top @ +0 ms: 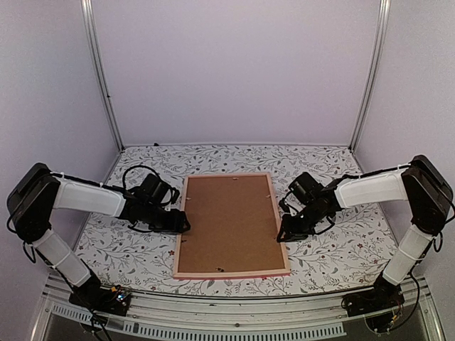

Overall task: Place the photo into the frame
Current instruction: Press the fastener onto the backboard.

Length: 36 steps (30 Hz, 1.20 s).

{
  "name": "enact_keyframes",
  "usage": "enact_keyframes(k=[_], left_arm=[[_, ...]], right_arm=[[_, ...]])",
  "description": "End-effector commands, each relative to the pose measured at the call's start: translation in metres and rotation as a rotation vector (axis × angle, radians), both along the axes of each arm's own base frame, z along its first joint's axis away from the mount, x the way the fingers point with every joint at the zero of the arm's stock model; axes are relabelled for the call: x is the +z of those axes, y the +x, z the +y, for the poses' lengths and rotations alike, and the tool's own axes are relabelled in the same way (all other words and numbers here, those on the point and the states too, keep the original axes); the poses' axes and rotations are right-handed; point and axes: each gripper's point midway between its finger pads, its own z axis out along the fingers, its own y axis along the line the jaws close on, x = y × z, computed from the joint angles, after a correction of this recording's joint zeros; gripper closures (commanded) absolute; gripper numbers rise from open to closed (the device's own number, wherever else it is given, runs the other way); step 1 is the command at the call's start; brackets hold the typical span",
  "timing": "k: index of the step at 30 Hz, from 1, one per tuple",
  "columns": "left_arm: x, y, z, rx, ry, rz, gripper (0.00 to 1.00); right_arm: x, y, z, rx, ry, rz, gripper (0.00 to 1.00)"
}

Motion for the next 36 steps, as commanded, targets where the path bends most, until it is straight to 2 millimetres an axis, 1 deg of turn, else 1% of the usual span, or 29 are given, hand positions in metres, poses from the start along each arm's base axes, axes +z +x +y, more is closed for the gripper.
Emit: enact_keyframes(k=[1,3,8,12,15,20,25,30,36], left_arm=[[0.001,-0.002,0.002,-0.007,0.016,-0.022,0.33],[0.001,-0.002,0.002,-0.008,0.015,-0.023,0.33],[0.002,-0.001,0.002,-0.007,0.017,-0.026,0.33],[0.003,-0.001,0.002,-0.008,0.017,-0.028,0.33],[0.003,-0.001,0.002,-0.010,0.017,-0.029,0.33],[0.002,-0.001,0.003,-0.009,0.021,-0.025,0.33],[0.001,-0.001,0.002,-0.007,0.021,-0.025,0.33],[-0.001,-0.002,0.002,-0.009,0.024,-0.019,0.33],[0.000,-0.002,0.003,-0.004,0.021,-0.022,0.33]], right_arm=[[-0.023,0.000,-0.028,-0.066,-0.153,0.011,0.78],[-0.014,0.003,-0.019,-0.054,-0.103,-0.005,0.76],[0.002,0.005,-0.001,-0.008,0.002,-0.027,0.65],[0.005,0.005,0.001,0.014,0.010,-0.037,0.57],[0.005,0.007,0.001,0.027,0.007,-0.049,0.54],[0.000,0.007,-0.002,0.053,-0.021,-0.058,0.54],[-0.008,0.005,-0.008,0.084,-0.105,-0.084,0.55],[-0.016,0.002,-0.008,0.116,-0.158,-0.096,0.55],[-0.019,0.004,-0.009,0.110,-0.176,-0.099,0.60]])
